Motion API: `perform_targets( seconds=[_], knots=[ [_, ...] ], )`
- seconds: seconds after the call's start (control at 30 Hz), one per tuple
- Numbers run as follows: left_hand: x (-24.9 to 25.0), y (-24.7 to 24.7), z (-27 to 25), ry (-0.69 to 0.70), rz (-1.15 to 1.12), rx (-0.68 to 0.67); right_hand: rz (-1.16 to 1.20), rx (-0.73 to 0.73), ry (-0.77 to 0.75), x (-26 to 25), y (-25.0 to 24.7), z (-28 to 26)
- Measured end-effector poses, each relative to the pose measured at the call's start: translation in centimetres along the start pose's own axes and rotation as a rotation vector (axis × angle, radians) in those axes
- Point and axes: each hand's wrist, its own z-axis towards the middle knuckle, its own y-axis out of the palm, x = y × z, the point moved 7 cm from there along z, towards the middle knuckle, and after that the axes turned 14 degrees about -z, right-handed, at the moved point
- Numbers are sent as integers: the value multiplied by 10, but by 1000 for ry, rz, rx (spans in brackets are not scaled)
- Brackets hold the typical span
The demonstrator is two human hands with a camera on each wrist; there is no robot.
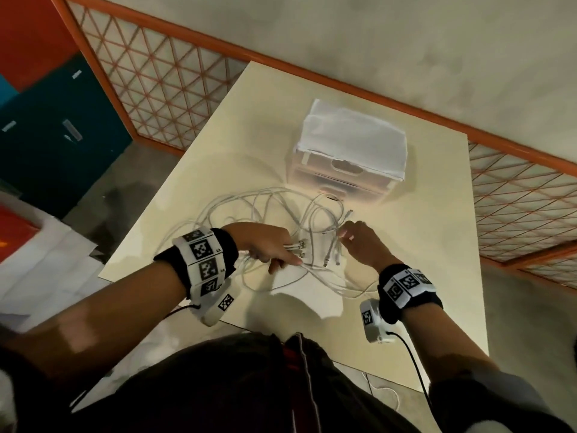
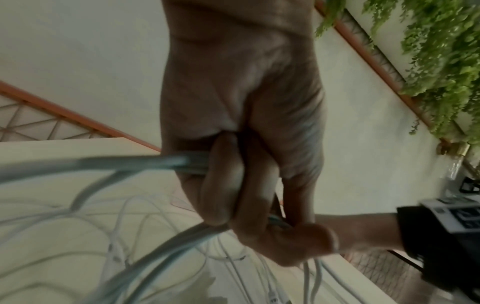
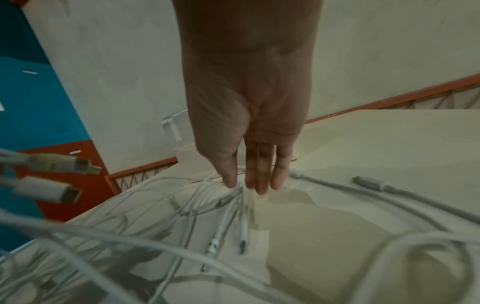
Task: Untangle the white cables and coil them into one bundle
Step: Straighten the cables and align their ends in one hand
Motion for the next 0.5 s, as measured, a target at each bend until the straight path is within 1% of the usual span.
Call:
perform_targets(
  seconds=[0.07, 0.13, 0.23, 0.27, 0.37, 0.5],
  knots=[
    [-6, 6, 1, -33, -35, -25, -12, 59, -18, -9, -1, 11],
    [-10, 9, 0, -41, -61, -36, -21, 102, 1, -15, 2, 19],
    [-11, 9, -3, -20, -99, -35, 12, 145, 148, -8, 7, 24],
    [-12, 8, -3, -17, -108, -31, 51, 135, 181, -4, 10, 24],
    [-12, 7, -4, -23, -123, -20, 305, 97, 266, 4, 20, 21],
    [-12, 8, -5, -32, -138, -30, 491, 143, 351, 19, 21, 19]
  ],
)
